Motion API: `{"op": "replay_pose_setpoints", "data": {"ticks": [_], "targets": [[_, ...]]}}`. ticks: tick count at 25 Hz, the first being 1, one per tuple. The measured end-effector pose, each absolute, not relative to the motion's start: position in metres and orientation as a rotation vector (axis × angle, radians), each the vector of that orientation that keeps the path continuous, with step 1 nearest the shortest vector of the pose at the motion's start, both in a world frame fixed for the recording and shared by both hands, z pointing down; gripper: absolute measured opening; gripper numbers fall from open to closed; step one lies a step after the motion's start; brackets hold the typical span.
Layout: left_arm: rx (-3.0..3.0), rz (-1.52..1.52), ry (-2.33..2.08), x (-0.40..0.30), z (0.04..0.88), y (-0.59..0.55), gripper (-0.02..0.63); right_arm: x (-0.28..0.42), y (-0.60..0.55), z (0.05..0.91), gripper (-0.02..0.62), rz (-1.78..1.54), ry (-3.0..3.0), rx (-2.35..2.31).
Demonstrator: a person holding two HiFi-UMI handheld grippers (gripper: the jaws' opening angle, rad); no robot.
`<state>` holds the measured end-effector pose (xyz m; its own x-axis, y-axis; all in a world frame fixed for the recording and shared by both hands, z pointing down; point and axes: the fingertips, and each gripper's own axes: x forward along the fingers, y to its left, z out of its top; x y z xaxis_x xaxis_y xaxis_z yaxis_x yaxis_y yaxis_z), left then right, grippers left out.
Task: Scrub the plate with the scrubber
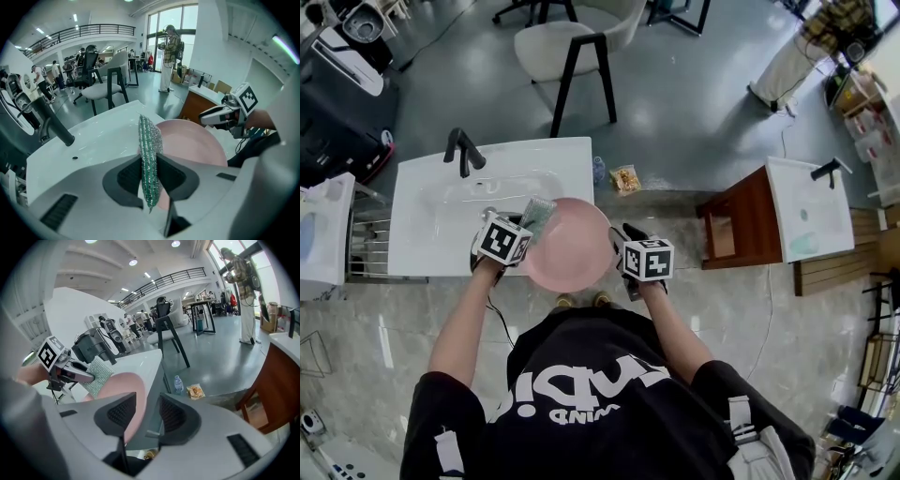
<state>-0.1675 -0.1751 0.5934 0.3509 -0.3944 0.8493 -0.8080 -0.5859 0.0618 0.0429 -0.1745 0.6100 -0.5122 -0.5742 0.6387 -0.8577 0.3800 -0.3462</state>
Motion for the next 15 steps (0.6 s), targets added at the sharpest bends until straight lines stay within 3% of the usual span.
{"op": "replay_pose_setpoints", "data": {"ticks": [3,10,15], "targets": [[2.183,1.053,-1.076,-0.161,0.569,-0.175,0.097,0.043,-0.174,0.578,0.166,0.838,-2.309,1.234],[2.342,0.667,-1.268,-0.148,0.478,-0.175,0.097,0.03,-0.169,0.475,0.044,0.543,-2.557,1.24],[2.474,0.416,-1.422,-0.139,0.428,-0.165,0.097,0.022,-0.163,0.42,0.025,0.316,-2.697,1.269]]}}
